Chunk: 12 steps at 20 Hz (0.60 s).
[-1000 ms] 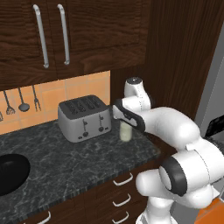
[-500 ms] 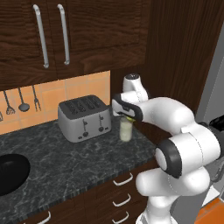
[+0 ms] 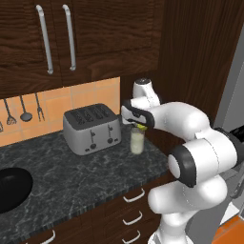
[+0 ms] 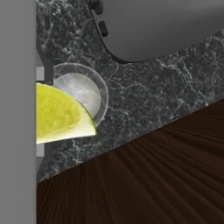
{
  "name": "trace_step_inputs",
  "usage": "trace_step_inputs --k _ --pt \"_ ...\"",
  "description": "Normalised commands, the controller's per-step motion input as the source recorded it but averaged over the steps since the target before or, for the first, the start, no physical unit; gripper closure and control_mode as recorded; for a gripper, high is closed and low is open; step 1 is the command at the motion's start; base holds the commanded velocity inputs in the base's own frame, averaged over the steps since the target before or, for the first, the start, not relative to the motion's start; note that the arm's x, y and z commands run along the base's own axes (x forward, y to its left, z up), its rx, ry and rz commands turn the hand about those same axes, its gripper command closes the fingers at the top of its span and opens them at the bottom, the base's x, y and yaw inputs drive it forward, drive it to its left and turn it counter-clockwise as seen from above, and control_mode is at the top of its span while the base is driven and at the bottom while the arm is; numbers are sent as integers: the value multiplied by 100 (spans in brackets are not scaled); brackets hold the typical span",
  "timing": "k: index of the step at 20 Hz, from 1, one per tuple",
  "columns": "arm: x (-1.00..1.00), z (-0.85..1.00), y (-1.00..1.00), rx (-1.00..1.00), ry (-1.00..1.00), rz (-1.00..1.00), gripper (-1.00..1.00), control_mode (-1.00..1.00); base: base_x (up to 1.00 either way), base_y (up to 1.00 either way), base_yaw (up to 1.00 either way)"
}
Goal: Grab a lemon wedge from the fridge and one ice cube from the ice bowl, and put them in the glass of lemonade.
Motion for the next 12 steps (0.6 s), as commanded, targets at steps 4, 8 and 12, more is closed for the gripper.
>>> trace_step_inputs --k 4,8,12 --pt "0 0 5 0 0 0 100 -100 0 0 0" --pt "20 -4 2 0 1 0 100 -100 0 0 0" --pt "36 -3 0 0 0 0 100 -100 0 0 0"
